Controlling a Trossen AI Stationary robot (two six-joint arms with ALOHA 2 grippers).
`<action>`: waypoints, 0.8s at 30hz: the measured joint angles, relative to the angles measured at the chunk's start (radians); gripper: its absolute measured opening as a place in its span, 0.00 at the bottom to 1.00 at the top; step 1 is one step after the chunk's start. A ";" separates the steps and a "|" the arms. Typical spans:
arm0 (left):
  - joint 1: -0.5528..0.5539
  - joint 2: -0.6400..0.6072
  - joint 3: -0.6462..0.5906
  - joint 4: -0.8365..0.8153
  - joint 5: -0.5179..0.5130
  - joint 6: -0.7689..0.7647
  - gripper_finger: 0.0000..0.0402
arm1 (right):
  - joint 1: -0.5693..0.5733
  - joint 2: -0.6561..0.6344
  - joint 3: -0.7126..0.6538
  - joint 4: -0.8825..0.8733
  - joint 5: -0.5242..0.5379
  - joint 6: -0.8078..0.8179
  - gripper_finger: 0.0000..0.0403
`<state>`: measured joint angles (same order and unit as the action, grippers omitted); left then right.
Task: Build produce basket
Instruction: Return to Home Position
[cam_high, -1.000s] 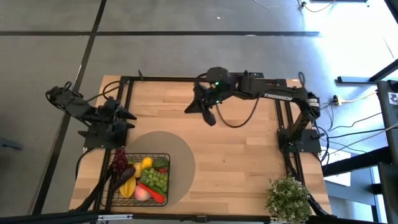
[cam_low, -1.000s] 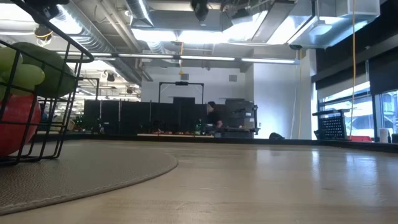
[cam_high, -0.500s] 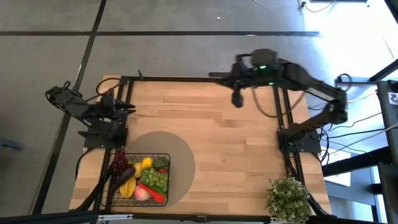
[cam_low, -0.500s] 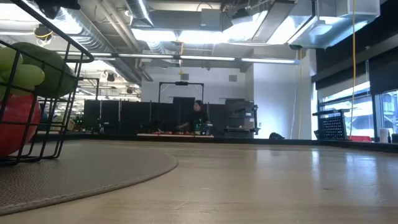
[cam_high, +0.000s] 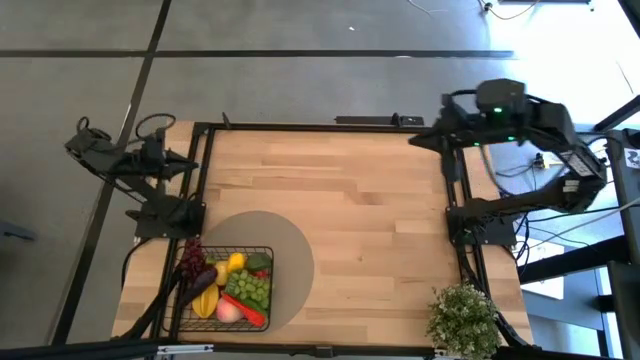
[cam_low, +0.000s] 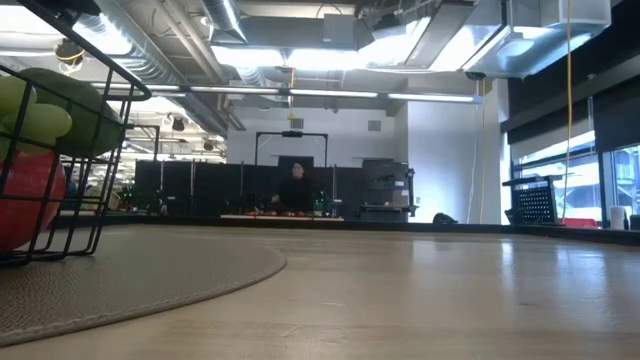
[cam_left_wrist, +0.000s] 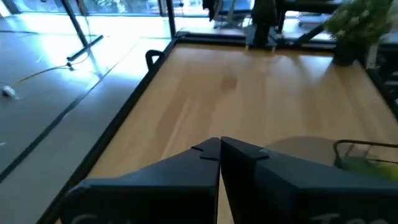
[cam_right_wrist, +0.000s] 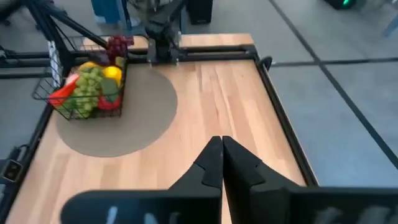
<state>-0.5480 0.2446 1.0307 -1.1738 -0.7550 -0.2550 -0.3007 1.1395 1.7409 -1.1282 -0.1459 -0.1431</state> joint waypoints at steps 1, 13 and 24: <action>-0.001 -0.018 0.003 -0.008 0.010 -0.004 0.00 | 0.000 -0.016 0.000 -0.012 -0.008 0.005 0.00; 0.000 -0.237 0.033 0.023 0.136 -0.008 0.00 | 0.000 -0.407 -0.455 0.357 -0.097 0.130 0.00; 0.000 -0.238 0.033 0.150 0.435 0.173 0.00 | 0.000 -0.800 -0.986 0.778 -0.137 0.290 0.00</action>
<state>-0.5477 0.0066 1.0638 -1.0240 -0.3196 -0.0824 -0.3004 0.3396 0.7549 -0.3501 -0.2833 0.1465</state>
